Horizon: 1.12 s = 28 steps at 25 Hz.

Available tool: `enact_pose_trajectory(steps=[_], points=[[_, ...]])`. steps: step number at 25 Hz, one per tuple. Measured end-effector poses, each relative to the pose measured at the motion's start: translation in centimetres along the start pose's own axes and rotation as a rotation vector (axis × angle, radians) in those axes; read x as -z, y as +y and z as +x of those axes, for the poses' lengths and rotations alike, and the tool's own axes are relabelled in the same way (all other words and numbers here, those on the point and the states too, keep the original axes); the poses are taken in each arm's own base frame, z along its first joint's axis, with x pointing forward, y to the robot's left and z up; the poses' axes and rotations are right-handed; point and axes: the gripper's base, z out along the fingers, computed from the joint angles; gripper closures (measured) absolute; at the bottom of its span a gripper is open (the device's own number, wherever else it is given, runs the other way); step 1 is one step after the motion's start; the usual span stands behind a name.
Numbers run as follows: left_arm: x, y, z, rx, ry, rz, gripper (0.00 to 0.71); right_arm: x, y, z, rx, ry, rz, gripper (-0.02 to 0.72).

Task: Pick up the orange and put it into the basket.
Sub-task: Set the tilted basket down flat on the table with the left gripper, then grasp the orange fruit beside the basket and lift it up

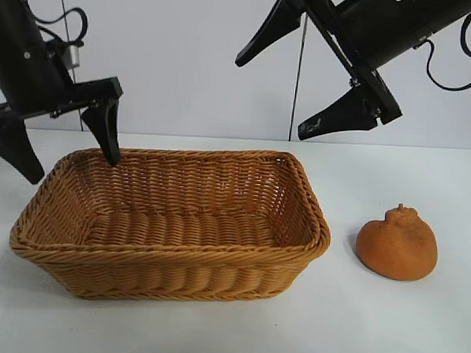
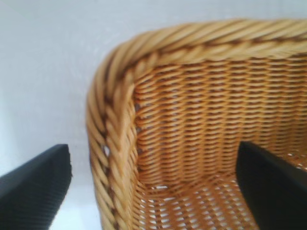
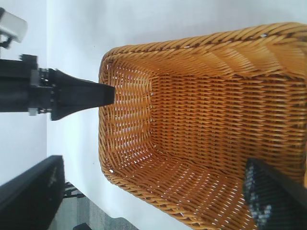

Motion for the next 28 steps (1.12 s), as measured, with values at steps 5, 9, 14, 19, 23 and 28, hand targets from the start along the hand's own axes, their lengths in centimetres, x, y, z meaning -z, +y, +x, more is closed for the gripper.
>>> enact_pose_trajectory(steps=[5,9,14,19,23,28], points=[[3.8,0.0,-1.4,-0.068,-0.065,-0.138,0.038,0.0,0.0,0.0,0.0,0.001,0.002,0.01],[5.0,2.0,-1.8,-0.068,-0.075,-0.246,0.038,0.0,0.0,0.0,0.0,0.001,0.002,0.01],[6.5,6.7,-2.3,0.026,-0.087,-0.284,0.038,0.0,0.0,0.0,-0.001,0.001,0.002,0.01],[7.4,9.0,-2.3,0.059,-0.097,-0.3,0.038,0.0,0.0,0.1,-0.001,0.006,0.0,0.01],[8.2,8.5,-1.3,0.061,-0.103,-0.278,0.038,0.0,0.0,0.2,0.0,0.017,-0.003,0.01],[9.9,7.7,2.8,0.052,-0.083,-0.272,0.038,0.0,0.0,0.2,0.001,0.022,-0.002,0.01]])
